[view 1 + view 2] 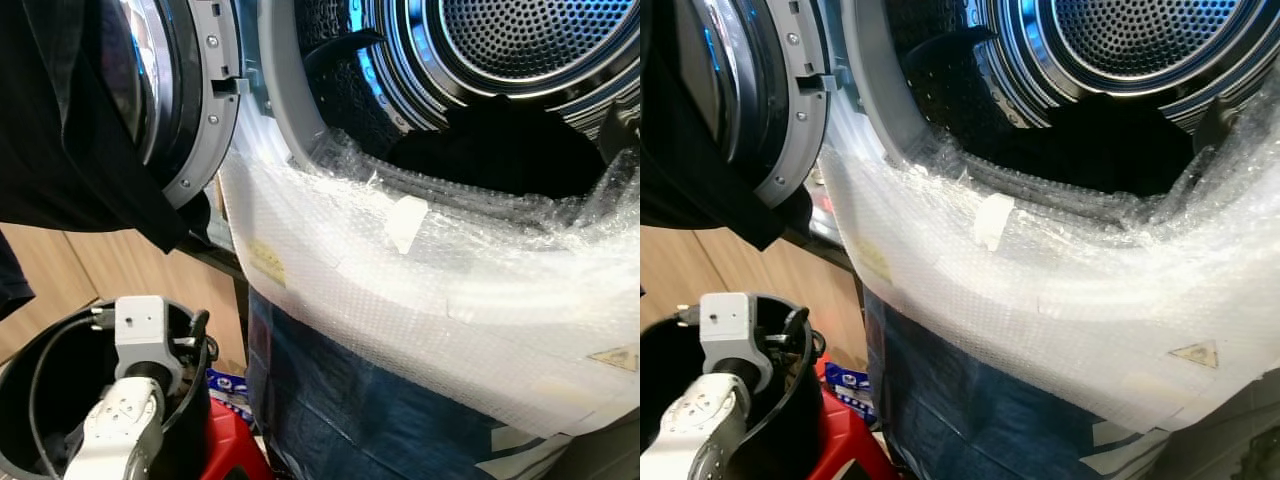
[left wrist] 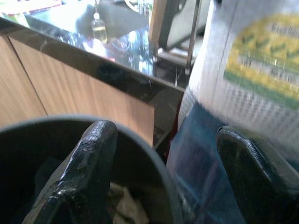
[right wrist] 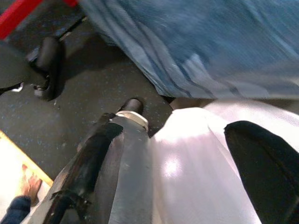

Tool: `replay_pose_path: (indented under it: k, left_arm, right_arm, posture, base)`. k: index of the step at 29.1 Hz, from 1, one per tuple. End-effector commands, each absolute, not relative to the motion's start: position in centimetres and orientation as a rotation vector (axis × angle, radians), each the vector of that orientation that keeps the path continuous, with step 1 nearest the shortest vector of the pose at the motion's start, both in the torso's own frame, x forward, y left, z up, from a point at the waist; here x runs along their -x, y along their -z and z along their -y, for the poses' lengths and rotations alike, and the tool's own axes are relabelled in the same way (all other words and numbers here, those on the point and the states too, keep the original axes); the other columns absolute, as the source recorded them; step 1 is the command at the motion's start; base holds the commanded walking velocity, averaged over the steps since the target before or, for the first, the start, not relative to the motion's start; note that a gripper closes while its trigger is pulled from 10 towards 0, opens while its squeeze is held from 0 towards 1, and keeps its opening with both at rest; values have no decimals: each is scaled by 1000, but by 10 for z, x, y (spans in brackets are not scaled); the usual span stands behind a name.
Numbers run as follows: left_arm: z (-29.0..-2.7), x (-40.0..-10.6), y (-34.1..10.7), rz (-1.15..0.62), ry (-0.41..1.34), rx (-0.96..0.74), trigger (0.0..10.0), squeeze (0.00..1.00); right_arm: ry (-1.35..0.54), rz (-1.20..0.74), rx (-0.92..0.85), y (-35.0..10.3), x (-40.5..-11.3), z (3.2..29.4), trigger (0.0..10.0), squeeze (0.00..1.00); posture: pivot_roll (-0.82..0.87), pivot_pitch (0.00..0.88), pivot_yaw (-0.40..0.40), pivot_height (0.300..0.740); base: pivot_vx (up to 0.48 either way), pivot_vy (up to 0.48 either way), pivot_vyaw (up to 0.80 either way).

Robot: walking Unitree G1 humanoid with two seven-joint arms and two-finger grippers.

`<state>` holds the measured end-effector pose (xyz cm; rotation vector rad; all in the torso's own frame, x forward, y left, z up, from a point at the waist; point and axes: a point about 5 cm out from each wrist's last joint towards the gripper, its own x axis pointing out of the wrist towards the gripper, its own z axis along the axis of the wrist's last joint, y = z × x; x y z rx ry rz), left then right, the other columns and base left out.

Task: Clothes washing

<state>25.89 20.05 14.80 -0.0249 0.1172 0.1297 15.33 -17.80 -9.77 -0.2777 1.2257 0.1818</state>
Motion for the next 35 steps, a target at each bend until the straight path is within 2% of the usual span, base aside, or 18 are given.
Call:
replay_pose_path:
  k: [1,4,7,11,12,14,19,22,23,24,25,26,28,29,30,31,32,35]
  left_arm:
    - [-204,-260,-157,-94,-163,31,10000,0]
    - [-206,-262,-156,-96,-180,32,10000,0]
    - [-207,-264,-157,-91,-204,50,10000,0]
    - [-199,-262,-161,-119,-183,68,10000,0]
    - [-200,-259,-163,-159,-243,137,10000,0]
    - [-202,-256,-163,-190,-283,181,10000,0]
    - [-223,-244,-154,-277,-389,147,10000,0]
    - [-252,-227,-145,-356,-493,89,10000,0]
    - [-265,-221,-144,-382,-533,42,10000,0]
    - [-273,-218,-144,-400,-540,-11,10000,0]
    - [-279,-216,-145,-416,-545,-54,10000,0]
    - [-288,-213,-143,-441,-555,-95,10000,0]
    - [-303,-209,-141,-470,-581,-130,10000,0]
    - [-317,-204,-136,-498,-617,-140,10000,0]
    - [-317,-204,-136,-498,-617,-140,10000,0]
    - [-327,-200,-131,-516,-648,-119,10000,0]
    - [-331,-199,-130,-514,-661,-83,10000,0]
    - [-333,-201,-128,-493,-661,1,10000,0]
  right_arm:
    - [-141,-1197,214,96,-160,176,10000,0]
    - [-129,-1181,173,95,-163,173,10000,0]
    - [-95,-1169,207,93,-168,174,10000,0]
    - [-3,-1168,210,91,-174,176,10000,0]
    - [-34,-1134,293,89,-179,173,10000,0]
    - [-58,-1119,343,89,-180,170,10000,0]
    - [-71,-1157,388,93,-171,170,10000,0]
    - [-145,-1154,443,94,-170,165,10000,0]
    - [-144,-1150,440,94,-170,164,10000,122]
    - [-136,-1150,433,94,-170,164,10000,580]
    - [-129,-1149,430,94,-170,164,10000,733]
    - [-120,-1145,431,94,-170,165,10000,1000]
    - [-108,-1136,433,93,-172,165,10000,1000]
    - [-110,-1132,417,92,-174,162,10000,910]
    - [-110,-1132,417,92,-174,162,10000,910]
    - [-112,-1127,408,92,-176,159,10000,43]
    - [-119,-1117,393,91,-177,156,10000,0]
    - [-123,-1107,375,90,-180,155,10000,0]
  posture:
    - [118,10,16,740]
    - [108,6,13,740]
    - [106,11,9,740]
    - [126,12,6,740]
    - [170,20,10,740]
    - [170,20,10,740]
    - [219,30,17,740]
    - [228,32,19,740]
    - [228,32,19,740]
    - [231,36,19,740]
    - [230,35,18,740]
    - [229,33,18,740]
    - [232,36,18,740]
    - [232,34,20,740]
    - [232,34,20,740]
    - [227,40,20,740]
    - [228,35,19,740]
    - [229,39,15,740]
  base:
    - [0,0,0]
    - [0,0,0]
    - [0,0,0]
    - [0,0,0]
    - [0,0,0]
    - [0,0,0]
    - [0,0,0]
    - [0,0,0]
    - [0,0,0]
    - [0,0,0]
    - [0,0,0]
    - [0,0,0]
    - [0,0,0]
    - [0,0,0]
    - [0,0,0]
    - [0,0,0]
    - [0,0,0]
    - [0,0,0]
